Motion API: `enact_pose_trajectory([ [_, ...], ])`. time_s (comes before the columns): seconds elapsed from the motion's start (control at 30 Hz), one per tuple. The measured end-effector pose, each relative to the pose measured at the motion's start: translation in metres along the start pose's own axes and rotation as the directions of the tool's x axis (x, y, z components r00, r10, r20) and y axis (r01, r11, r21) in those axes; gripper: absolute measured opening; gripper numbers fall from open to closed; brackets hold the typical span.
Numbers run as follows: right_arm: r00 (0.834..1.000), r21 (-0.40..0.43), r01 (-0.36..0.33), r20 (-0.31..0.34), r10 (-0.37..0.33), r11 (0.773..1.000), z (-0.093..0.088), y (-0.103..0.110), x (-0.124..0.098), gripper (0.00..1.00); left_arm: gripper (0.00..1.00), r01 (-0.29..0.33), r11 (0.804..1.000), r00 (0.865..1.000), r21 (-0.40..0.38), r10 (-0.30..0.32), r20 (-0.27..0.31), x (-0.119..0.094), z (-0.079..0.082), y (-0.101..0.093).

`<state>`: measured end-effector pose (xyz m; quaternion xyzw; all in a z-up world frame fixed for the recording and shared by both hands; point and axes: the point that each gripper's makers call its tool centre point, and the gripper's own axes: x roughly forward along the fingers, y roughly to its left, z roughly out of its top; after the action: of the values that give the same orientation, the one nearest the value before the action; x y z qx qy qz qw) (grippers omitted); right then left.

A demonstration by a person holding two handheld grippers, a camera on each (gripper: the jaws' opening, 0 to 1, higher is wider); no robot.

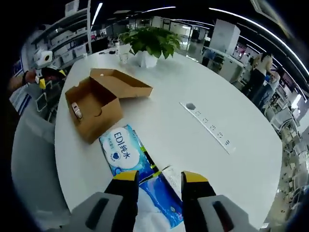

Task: Operate the shoe box by opening the lid, removing the specified soft item, and placing it in the target area until the item is outside and the box remains undamaged.

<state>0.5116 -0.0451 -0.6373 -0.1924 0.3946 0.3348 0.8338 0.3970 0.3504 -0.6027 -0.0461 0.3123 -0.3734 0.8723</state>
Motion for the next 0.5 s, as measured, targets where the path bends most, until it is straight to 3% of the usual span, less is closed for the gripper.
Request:
enact_pose_trajectory([
  [0.33, 0.997, 0.078, -0.020, 0.076, 0.014, 0.997, 0.013, 0.031, -0.003, 0.35, 0.68, -0.025, 1.000, 0.999, -0.018, 0.026, 0.024, -0.007, 0.003, 0.010],
  [0.43, 0.992, 0.092, -0.032, 0.122, 0.021, 0.995, 0.023, 0.043, -0.004, 0.36, 0.68, -0.031, 0.999, 0.999, -0.026, 0.032, 0.039, -0.009, 0.005, 0.014],
  [0.5, 0.979, 0.148, -0.084, 0.196, 0.054, 0.985, 0.035, 0.058, -0.004, 0.38, 0.68, -0.033, 0.999, 0.999, -0.026, 0.034, 0.040, -0.008, 0.004, 0.015],
])
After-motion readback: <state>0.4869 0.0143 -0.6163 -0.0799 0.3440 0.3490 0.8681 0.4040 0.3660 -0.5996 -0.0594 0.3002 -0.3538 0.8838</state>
